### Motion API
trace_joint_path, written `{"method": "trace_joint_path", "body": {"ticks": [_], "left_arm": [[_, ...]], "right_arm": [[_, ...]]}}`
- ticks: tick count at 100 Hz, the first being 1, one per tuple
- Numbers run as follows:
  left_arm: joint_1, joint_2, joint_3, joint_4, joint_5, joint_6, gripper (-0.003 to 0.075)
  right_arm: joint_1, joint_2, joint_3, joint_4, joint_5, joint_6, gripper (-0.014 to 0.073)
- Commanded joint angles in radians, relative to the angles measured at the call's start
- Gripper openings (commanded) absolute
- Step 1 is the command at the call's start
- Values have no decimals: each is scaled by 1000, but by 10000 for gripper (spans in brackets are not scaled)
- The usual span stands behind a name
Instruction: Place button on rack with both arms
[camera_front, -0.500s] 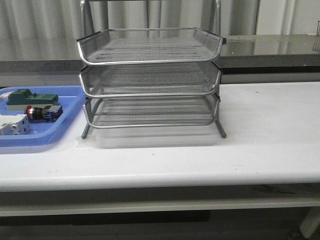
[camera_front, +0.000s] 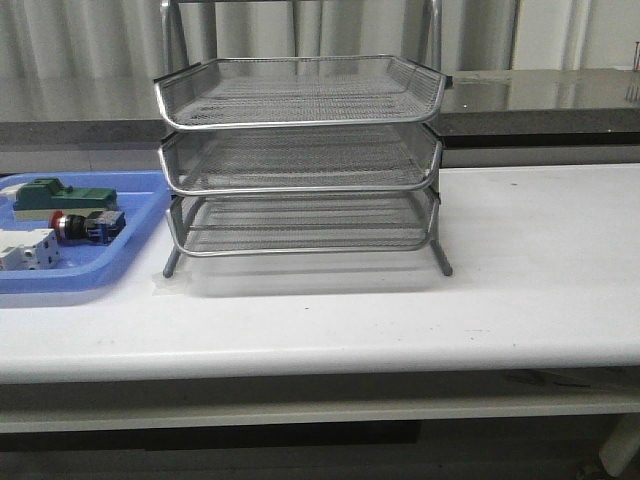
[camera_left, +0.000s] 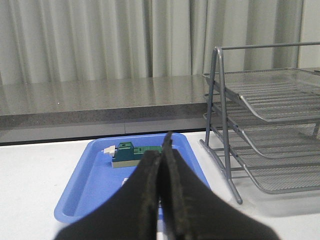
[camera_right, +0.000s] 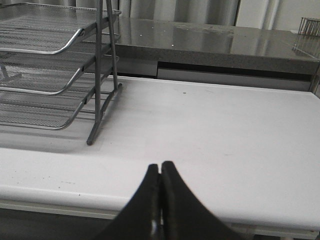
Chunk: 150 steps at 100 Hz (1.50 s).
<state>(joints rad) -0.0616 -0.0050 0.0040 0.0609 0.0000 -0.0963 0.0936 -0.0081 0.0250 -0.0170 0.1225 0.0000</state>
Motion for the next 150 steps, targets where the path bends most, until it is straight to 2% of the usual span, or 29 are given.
{"method": "trace_joint_path", "body": {"ticks": [1, 57, 88, 106, 120, 129, 150], "left_arm": [[2, -32, 34, -1, -77, -11, -20], [2, -32, 34, -1, -77, -11, -20], [2, -32, 34, -1, -77, -11, -20], [2, -32, 34, -1, -77, -11, -20], [2, -32, 34, -1, -77, -11, -20], [2, -32, 34, -1, -77, -11, -20], [2, -32, 34, -1, -77, -11, -20]], "right_arm": [[-7, -19, 3, -12, -77, -7, -65], [-7, -19, -13, -7, -163, -7, -65], [-7, 73, -189, 38, -10, -7, -65], [-7, 237, -394, 78, 255, -7, -65], [-7, 384, -526, 123, 402, -7, -65], [-7, 462, -579, 147, 420, -7, -65], [-7, 587, -600, 258, 345, -7, -65]]}}
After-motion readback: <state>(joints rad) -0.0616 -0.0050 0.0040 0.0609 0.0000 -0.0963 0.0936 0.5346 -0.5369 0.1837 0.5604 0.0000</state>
